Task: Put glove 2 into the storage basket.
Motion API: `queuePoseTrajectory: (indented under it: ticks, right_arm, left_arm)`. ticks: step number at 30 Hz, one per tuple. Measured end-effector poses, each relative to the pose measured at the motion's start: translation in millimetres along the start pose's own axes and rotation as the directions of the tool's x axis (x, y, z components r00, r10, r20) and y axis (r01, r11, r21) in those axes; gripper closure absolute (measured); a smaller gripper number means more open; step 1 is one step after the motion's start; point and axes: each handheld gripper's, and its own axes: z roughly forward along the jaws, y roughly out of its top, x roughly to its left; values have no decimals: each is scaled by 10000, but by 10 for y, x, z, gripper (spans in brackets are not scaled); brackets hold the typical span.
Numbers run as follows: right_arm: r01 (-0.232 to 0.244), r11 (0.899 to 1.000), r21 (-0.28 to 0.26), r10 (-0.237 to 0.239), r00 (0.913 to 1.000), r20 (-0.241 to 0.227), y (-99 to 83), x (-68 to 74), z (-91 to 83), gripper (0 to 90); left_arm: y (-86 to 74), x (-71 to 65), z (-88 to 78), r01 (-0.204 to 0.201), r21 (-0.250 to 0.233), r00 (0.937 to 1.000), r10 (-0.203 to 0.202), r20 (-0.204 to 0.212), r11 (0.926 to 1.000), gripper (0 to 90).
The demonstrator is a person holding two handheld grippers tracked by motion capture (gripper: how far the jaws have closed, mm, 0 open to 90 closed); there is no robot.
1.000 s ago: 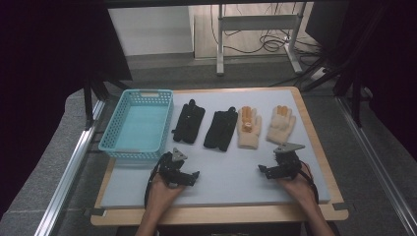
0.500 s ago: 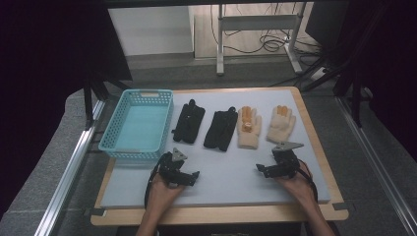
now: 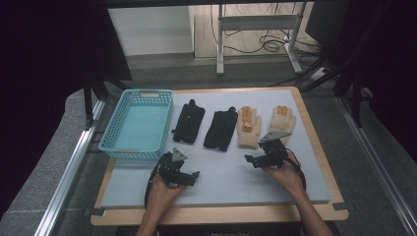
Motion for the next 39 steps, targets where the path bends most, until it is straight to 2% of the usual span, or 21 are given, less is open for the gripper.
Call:
queuePoseTrajectory:
  ticks: [7,14,23,25,28,31,33,36,39]
  right_arm:
    - [80,9999,-146,-85,9994,-333,237,5,139,268]
    - [301,9995,-130,-305,9990,-327,490,2,309,339]
    - [20,10000,-7,-20,9998,-180,760,-82,577,470]
    - [0,10000,15,0,9998,-218,784,-82,613,471]
    - [142,9997,223,-139,9998,-111,851,-81,767,446]
    - [112,9996,243,-116,9998,167,888,-103,879,341]
    - [-54,9997,230,47,9995,299,923,-121,948,312]
    - [-124,9994,317,114,9994,325,977,-115,1024,299]
    - [71,9985,551,-101,9985,539,1017,-74,1122,303]
  left_arm:
    - [-1,-1,-1,6,-3,10000,-6,-3,10000,24]
    - [-1,-2,-1,29,-6,10000,-29,-5,10000,24]
    - [-1,0,-3,6,12,10000,-6,-11,10000,24]
    - [-1,0,-3,8,8,10000,-8,-11,10000,24]
    - [-2,-1,-2,26,-11,10000,-26,-2,10000,25]
    - [-2,-1,-2,21,-8,10000,-21,-3,10000,25]
    - [-2,0,-2,14,-3,10000,-14,-8,10000,25]
    - [-2,0,-2,13,-2,10000,-13,-7,10000,24]
    - [-2,-1,-1,26,-18,10000,-26,1,10000,25]
